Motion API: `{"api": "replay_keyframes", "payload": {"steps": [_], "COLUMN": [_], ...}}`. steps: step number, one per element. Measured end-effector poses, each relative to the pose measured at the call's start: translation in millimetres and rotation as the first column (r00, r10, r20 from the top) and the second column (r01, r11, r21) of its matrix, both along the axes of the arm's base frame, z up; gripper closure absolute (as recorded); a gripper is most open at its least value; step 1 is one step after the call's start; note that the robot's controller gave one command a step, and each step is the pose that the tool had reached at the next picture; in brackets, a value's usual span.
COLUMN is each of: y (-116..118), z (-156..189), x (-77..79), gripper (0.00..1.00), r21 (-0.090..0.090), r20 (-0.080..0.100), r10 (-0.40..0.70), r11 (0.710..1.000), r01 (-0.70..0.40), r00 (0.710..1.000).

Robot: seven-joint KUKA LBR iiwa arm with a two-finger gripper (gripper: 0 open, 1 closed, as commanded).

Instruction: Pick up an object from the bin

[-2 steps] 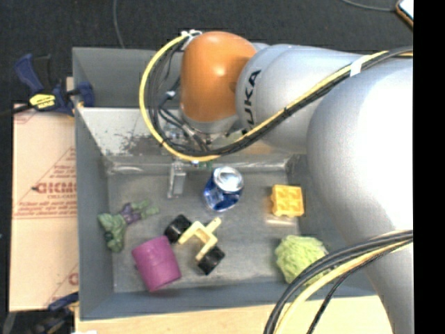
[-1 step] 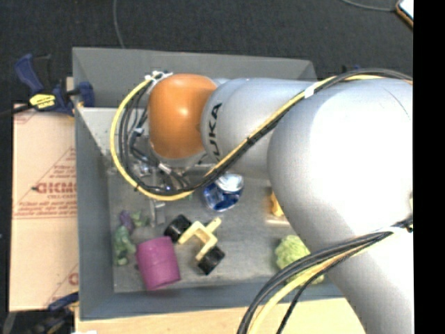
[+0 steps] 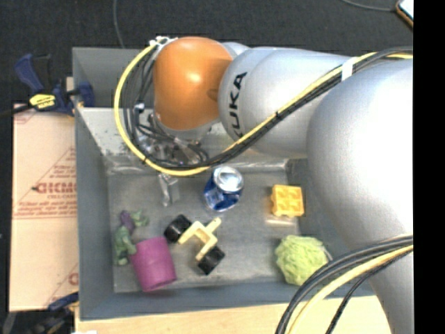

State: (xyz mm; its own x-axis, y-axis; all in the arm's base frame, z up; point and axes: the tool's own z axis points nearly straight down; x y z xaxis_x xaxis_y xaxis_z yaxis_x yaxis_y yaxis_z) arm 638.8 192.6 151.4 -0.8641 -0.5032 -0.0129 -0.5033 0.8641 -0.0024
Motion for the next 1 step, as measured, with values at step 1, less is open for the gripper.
{"api": "replay_keyframes", "payload": {"steps": [1], "y": [-34.5], "z": [-46.9], "x": [-25.6], "gripper": [0.0], "r21": [0.001], "r20": [-0.006], "r10": [-0.164], "r11": [0.986], "r01": [0.164], "r00": [0.986]}}
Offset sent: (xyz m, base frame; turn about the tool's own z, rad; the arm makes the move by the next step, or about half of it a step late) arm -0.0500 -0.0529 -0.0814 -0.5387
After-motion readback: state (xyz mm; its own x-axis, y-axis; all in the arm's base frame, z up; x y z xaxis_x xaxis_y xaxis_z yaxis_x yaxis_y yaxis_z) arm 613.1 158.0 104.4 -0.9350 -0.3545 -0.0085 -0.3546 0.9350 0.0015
